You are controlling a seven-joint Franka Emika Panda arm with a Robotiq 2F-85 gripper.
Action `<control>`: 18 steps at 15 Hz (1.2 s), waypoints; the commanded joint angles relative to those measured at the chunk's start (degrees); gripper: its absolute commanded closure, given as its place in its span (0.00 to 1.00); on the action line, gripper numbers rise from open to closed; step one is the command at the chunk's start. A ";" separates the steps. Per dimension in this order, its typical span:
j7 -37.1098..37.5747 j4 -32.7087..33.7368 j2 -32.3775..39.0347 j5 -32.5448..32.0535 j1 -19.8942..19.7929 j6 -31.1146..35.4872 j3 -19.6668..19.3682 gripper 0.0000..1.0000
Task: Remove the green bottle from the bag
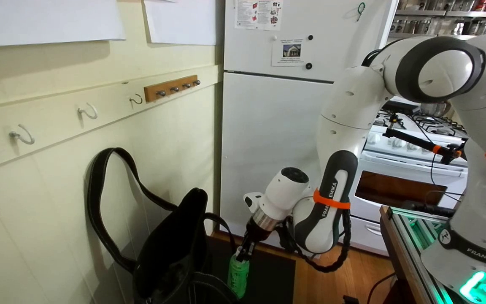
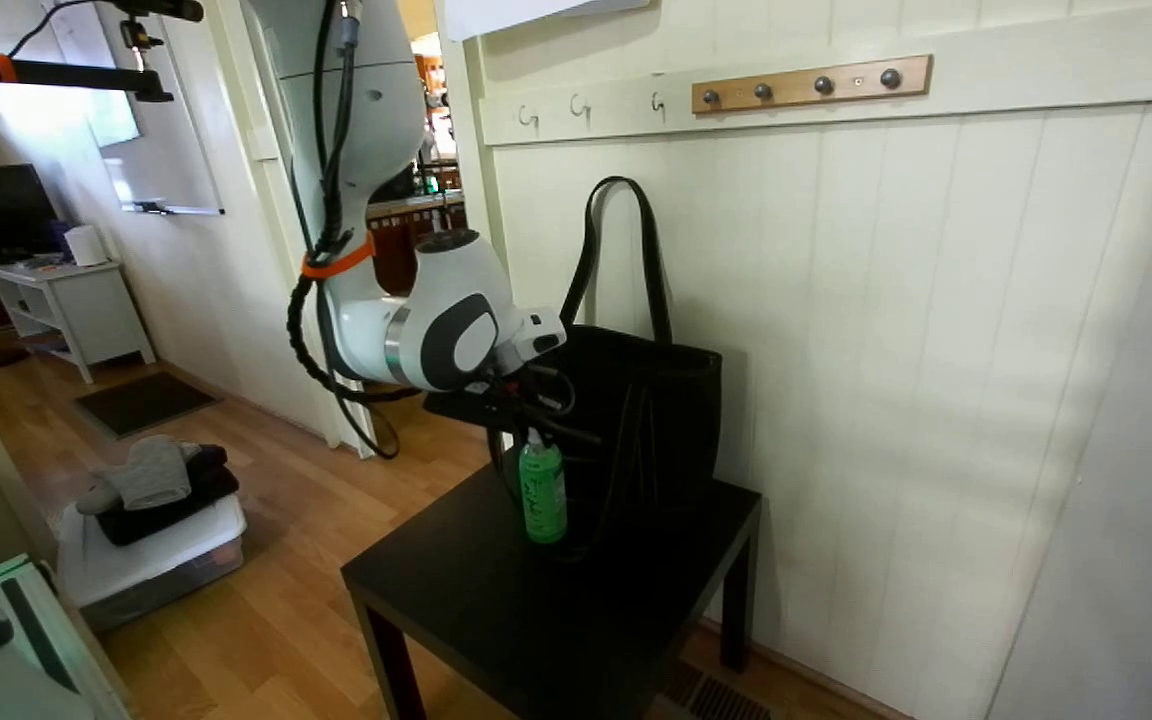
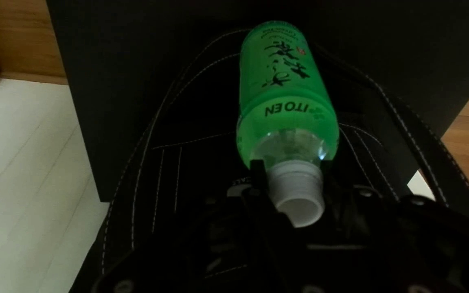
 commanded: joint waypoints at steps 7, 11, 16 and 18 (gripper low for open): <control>-1.41 -0.30 2.42 0.13 -7.31 -2.62 6.01 0.88; -1.51 0.50 3.42 0.71 -9.15 -5.93 7.26 0.88; -2.43 2.61 5.80 1.33 -6.29 -3.42 3.90 0.88; -2.45 3.79 6.70 1.76 -4.58 -2.58 2.18 0.88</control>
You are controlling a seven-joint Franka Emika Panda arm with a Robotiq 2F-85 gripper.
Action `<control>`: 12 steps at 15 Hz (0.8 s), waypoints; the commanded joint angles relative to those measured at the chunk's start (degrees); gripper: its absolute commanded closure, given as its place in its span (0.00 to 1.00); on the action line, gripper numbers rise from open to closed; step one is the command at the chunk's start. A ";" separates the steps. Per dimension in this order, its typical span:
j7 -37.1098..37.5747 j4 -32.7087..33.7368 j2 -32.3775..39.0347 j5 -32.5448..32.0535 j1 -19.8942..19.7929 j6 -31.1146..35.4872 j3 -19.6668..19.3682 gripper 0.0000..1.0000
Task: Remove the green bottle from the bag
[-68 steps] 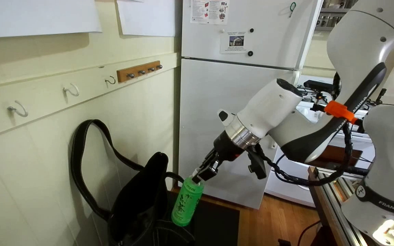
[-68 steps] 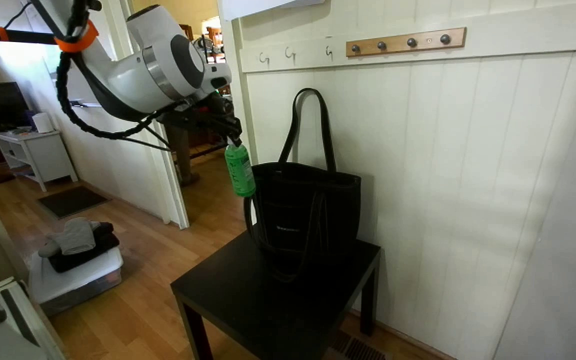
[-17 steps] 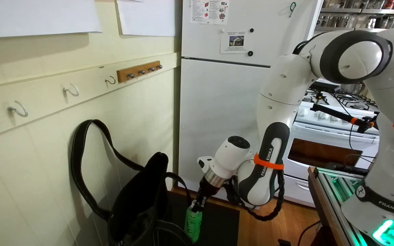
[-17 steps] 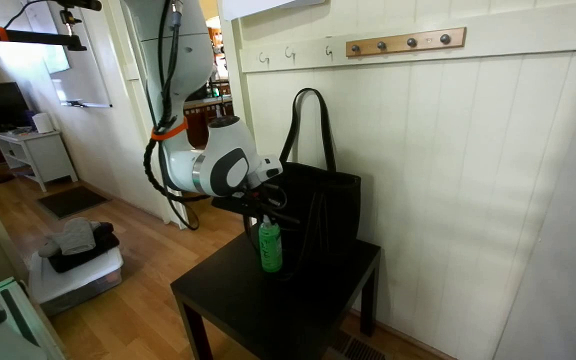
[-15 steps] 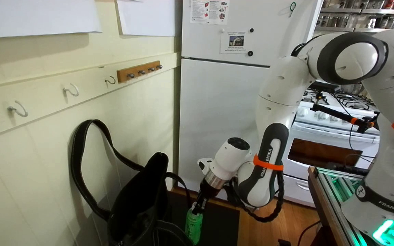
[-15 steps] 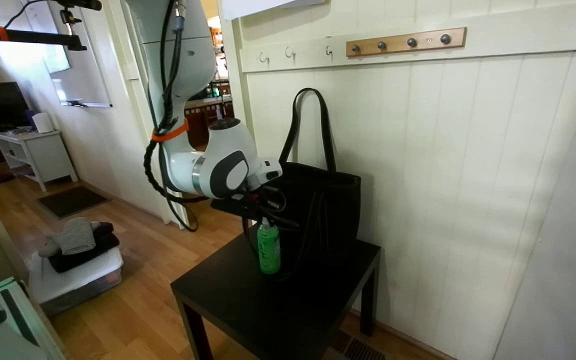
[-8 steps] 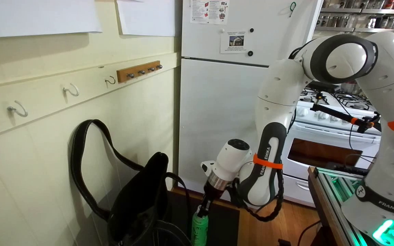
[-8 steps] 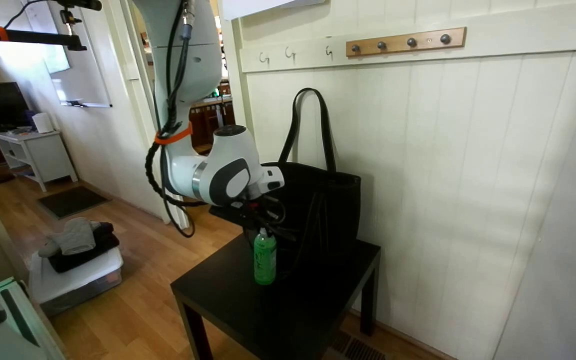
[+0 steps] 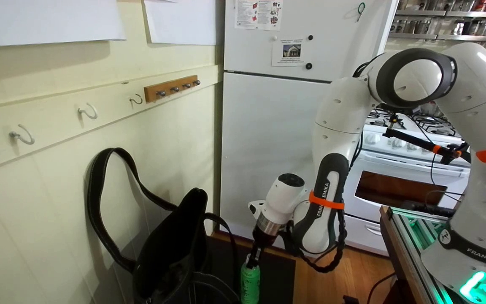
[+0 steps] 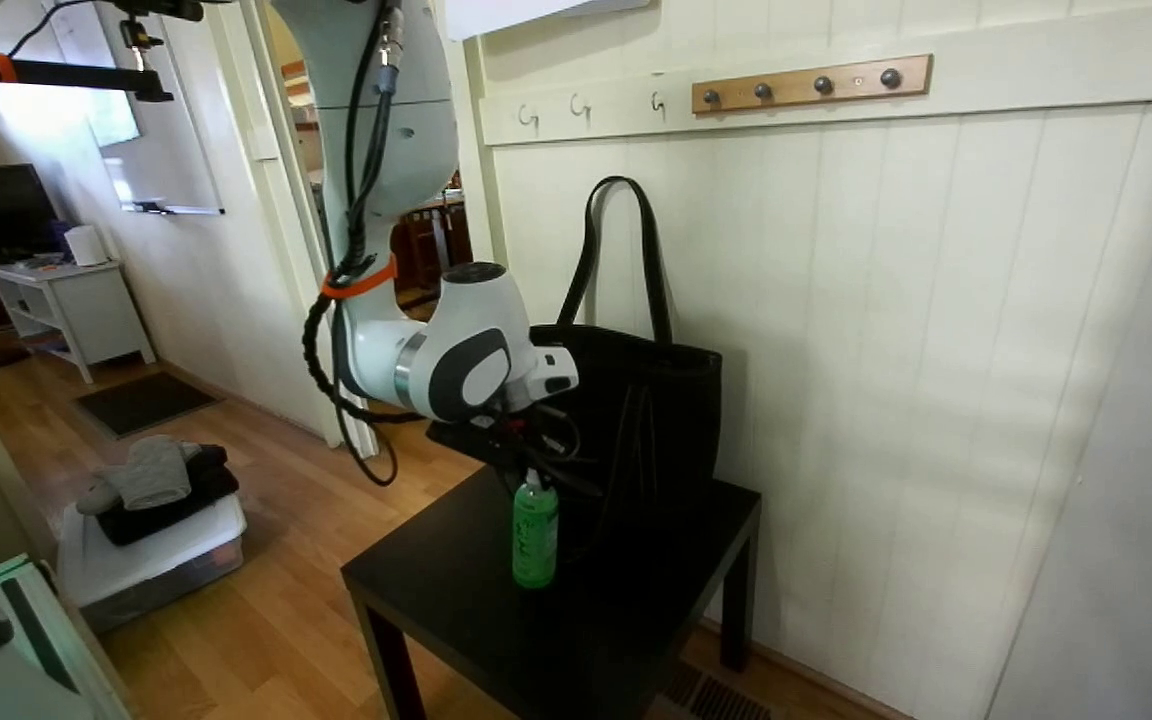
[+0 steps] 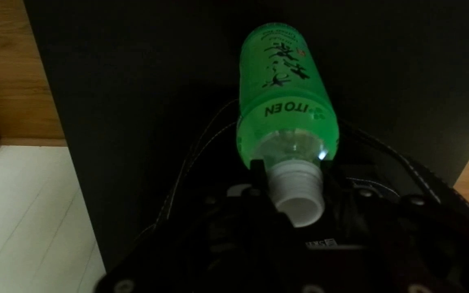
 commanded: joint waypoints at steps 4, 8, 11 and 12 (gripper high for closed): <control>-0.67 4.57 4.18 2.85 6.27 2.75 -5.56 0.88; -0.60 6.63 5.92 3.40 7.72 3.21 -6.11 0.88; -0.90 6.91 5.85 3.01 7.59 2.81 -5.73 0.38; -0.84 6.87 5.74 3.09 7.80 2.80 -5.89 0.37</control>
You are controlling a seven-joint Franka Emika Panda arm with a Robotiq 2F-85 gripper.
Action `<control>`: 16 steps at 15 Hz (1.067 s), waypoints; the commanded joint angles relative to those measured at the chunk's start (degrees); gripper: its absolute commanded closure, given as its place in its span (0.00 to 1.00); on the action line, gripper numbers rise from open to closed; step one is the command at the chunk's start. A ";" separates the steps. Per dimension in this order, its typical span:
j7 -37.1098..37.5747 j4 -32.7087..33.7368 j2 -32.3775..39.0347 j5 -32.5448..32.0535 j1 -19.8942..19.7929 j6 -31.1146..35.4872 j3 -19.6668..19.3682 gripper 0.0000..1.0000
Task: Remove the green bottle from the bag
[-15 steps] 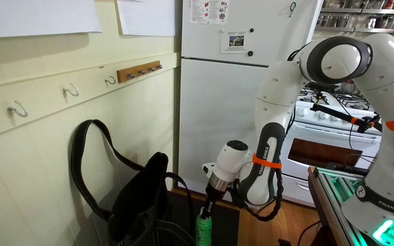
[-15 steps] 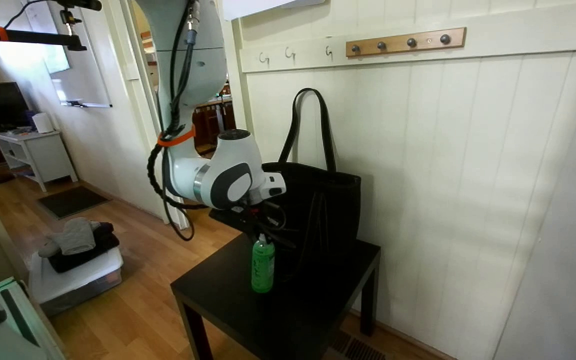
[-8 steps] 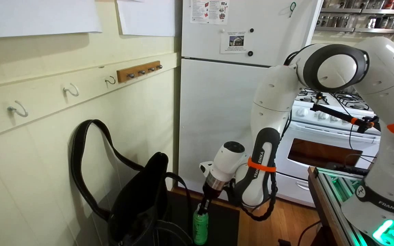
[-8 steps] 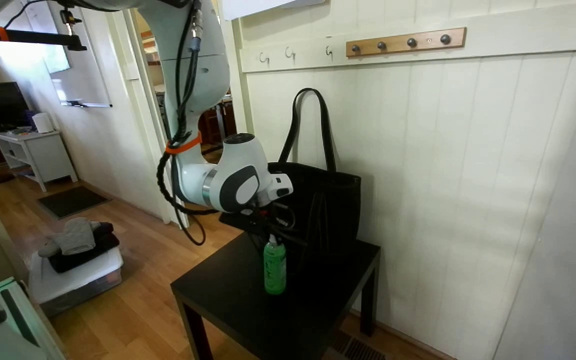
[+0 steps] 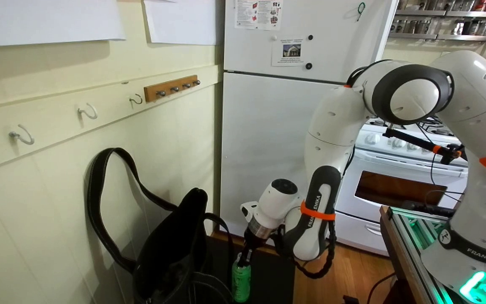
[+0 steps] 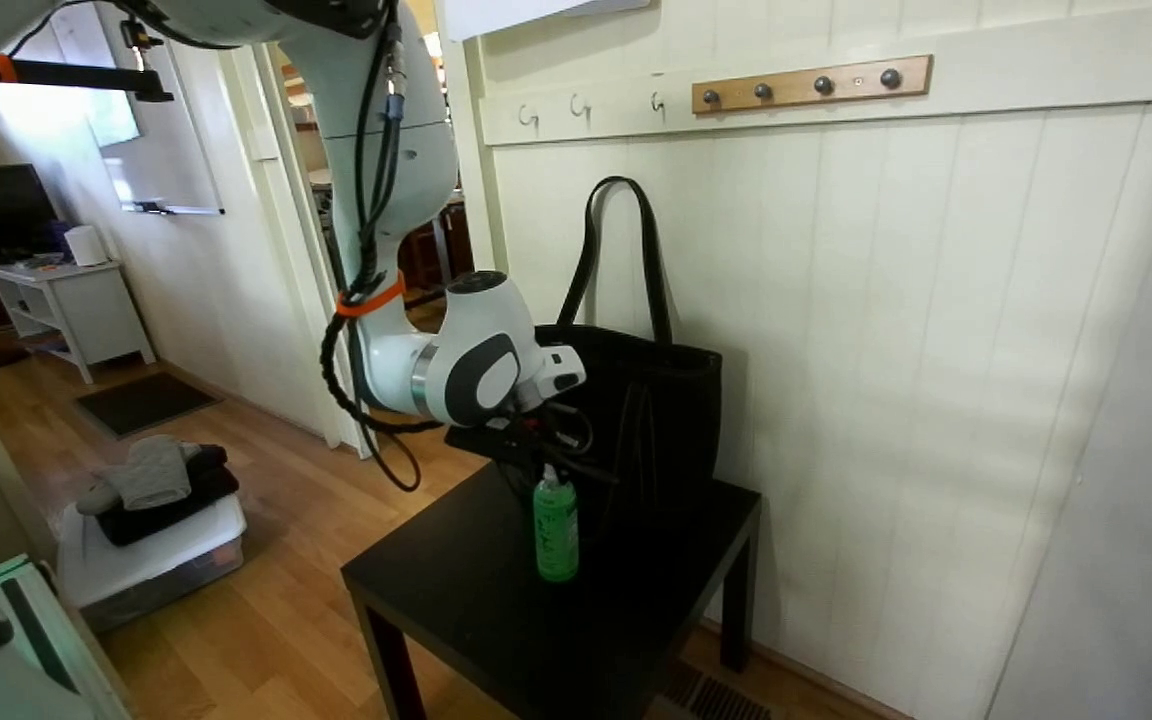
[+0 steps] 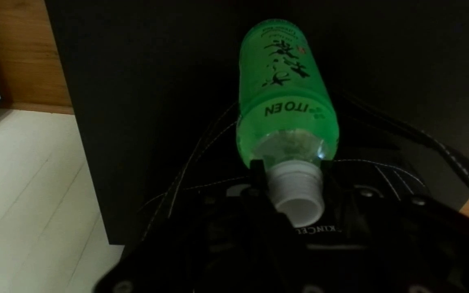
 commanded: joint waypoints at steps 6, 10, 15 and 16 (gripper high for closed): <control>-0.71 -0.59 -0.11 1.62 0.81 1.48 -0.36 0.00; -0.90 -2.93 -3.74 1.26 0.50 0.22 0.04 0.00; -1.01 -6.56 -8.97 0.46 -1.58 -1.56 2.09 0.00; -1.00 -7.44 -10.43 0.58 -1.33 -3.46 1.98 0.00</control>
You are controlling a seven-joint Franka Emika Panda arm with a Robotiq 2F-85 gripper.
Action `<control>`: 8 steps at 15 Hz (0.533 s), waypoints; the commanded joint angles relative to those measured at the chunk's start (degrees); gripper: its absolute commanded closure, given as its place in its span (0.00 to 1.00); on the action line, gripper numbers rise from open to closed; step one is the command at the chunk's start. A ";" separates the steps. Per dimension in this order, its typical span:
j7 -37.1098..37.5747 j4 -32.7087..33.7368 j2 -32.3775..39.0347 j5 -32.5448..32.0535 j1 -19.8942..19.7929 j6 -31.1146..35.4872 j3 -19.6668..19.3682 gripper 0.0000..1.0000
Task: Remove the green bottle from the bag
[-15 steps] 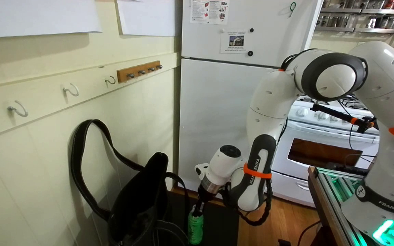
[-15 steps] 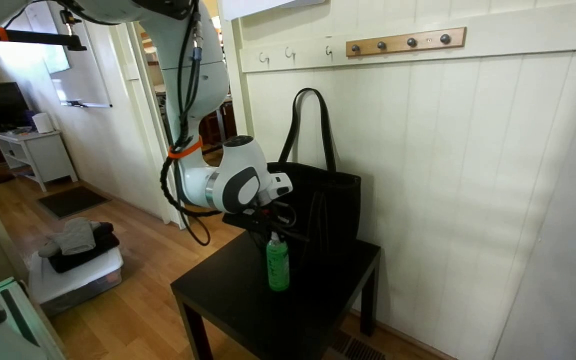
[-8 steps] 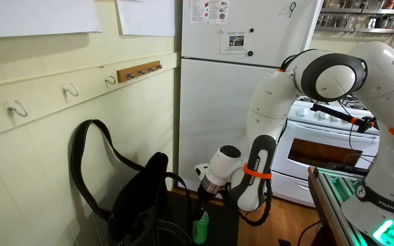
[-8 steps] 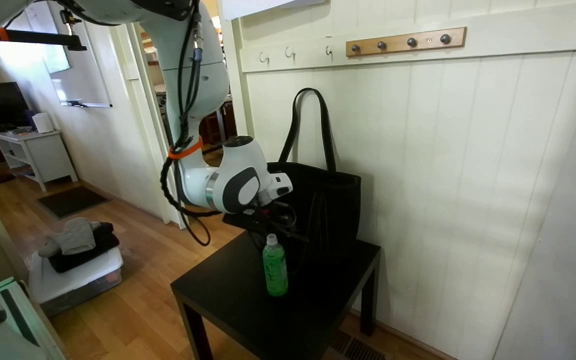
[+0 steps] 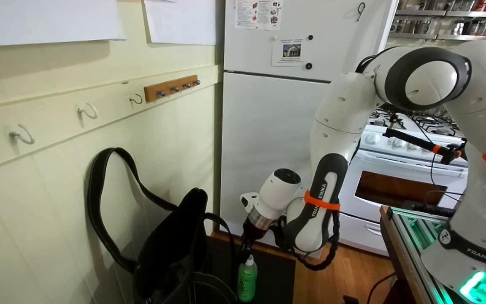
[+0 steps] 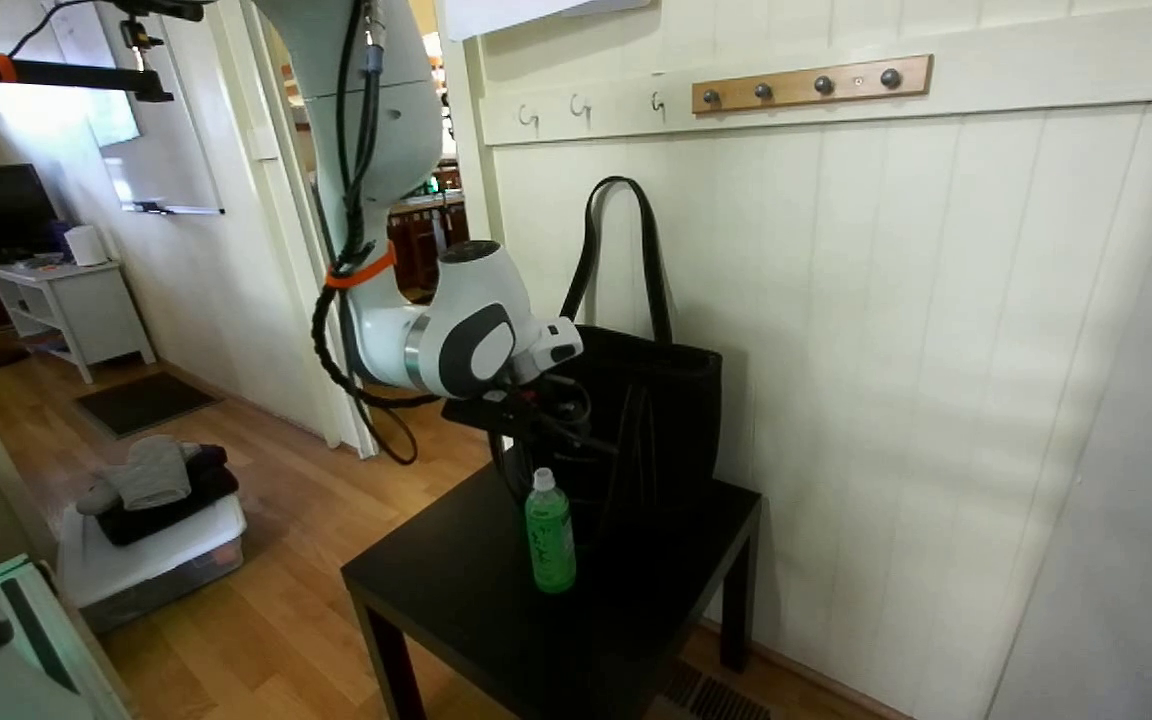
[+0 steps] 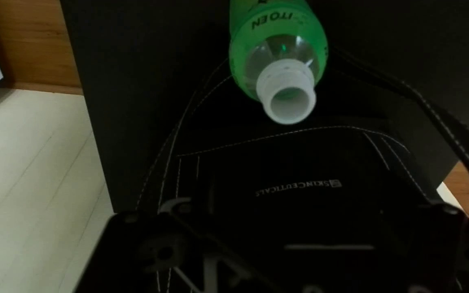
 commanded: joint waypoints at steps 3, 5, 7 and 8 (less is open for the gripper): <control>-1.53 -7.12 -8.88 -0.04 -3.60 -6.45 4.22 0.00; -2.03 -8.75 -11.56 0.00 -4.38 -9.86 5.09 0.00; -2.58 -9.94 -14.23 0.30 -4.98 -14.16 5.71 0.00; -2.97 -10.40 -15.42 0.50 -5.33 -16.43 6.04 0.00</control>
